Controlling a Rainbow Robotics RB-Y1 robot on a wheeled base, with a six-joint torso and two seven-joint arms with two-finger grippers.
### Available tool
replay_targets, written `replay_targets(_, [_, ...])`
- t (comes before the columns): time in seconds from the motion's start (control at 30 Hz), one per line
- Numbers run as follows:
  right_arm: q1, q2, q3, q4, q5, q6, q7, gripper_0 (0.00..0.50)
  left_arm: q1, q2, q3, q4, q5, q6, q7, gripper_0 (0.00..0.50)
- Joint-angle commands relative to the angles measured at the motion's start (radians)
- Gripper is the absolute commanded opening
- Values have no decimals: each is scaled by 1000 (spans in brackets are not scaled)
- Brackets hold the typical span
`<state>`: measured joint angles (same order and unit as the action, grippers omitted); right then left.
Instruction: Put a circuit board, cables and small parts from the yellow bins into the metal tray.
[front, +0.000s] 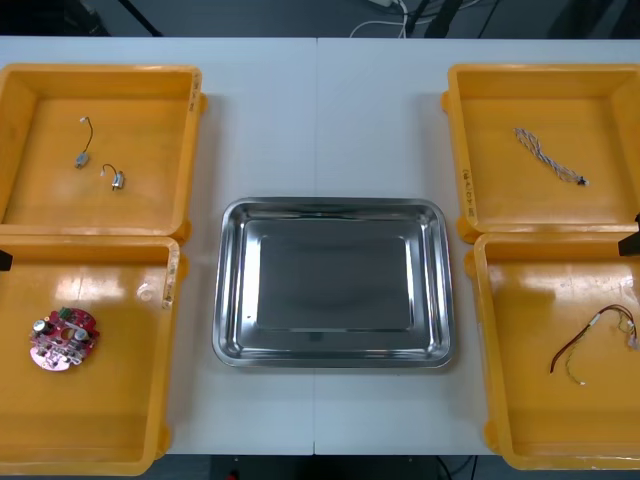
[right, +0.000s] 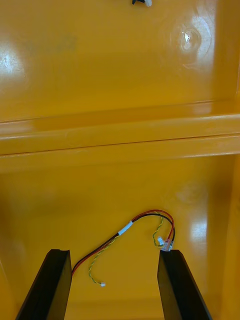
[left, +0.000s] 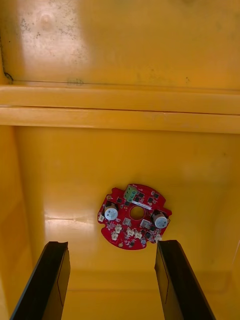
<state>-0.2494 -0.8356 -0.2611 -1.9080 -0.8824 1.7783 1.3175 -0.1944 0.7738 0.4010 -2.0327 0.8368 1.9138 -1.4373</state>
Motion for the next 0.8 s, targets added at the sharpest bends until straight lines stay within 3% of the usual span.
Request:
replay_targets(0.03, [-21,-2,6,-13,-3,1,-21,500,-33,4,-8,-26,7,6,101,500])
replay_targets(0.8, [-21,-2,6,-13,-3,1,-21,500,-33,4,-8,-26,7,6,101,500])
